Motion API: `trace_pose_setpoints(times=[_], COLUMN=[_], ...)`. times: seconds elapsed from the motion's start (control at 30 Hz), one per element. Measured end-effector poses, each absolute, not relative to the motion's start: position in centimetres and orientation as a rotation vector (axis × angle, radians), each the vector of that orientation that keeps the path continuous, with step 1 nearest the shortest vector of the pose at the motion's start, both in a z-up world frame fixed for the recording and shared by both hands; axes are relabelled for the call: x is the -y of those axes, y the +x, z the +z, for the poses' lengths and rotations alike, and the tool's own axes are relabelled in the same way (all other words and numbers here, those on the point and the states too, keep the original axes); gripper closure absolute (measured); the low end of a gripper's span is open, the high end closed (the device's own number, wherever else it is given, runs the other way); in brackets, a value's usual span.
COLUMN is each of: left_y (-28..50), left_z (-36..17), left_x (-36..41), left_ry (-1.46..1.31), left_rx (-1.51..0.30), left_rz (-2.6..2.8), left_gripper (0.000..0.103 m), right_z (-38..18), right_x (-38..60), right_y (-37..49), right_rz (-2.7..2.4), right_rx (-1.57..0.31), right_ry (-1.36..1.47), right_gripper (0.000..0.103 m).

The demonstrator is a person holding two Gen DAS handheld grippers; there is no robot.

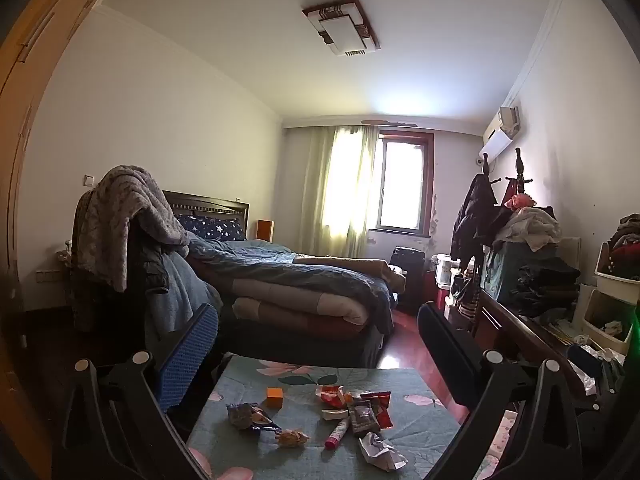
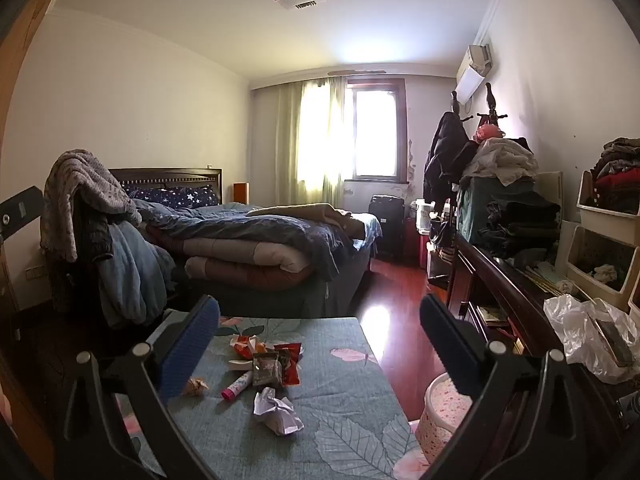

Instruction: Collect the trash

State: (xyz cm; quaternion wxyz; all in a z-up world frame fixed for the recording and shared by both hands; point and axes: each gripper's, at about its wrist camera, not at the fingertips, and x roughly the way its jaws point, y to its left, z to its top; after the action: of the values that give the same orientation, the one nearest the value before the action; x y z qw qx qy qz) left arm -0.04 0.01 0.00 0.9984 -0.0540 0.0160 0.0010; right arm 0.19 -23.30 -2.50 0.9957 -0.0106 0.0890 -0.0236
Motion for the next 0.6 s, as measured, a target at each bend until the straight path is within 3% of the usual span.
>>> trace_pose_setpoints(times=[0.6], left_y=[0.06], left_z=[0.01], left_x=[0.05], left_ry=[-0.102], left_rx=[-0.039], left_rz=[0.008], left_gripper=[0.003], right_z=[-2.00], right_x=[23.34], right_y=[-0.38], right_rz=[-0.063], right_rx=[-0.150], right_ry=[-0.023], right_gripper=[0.003])
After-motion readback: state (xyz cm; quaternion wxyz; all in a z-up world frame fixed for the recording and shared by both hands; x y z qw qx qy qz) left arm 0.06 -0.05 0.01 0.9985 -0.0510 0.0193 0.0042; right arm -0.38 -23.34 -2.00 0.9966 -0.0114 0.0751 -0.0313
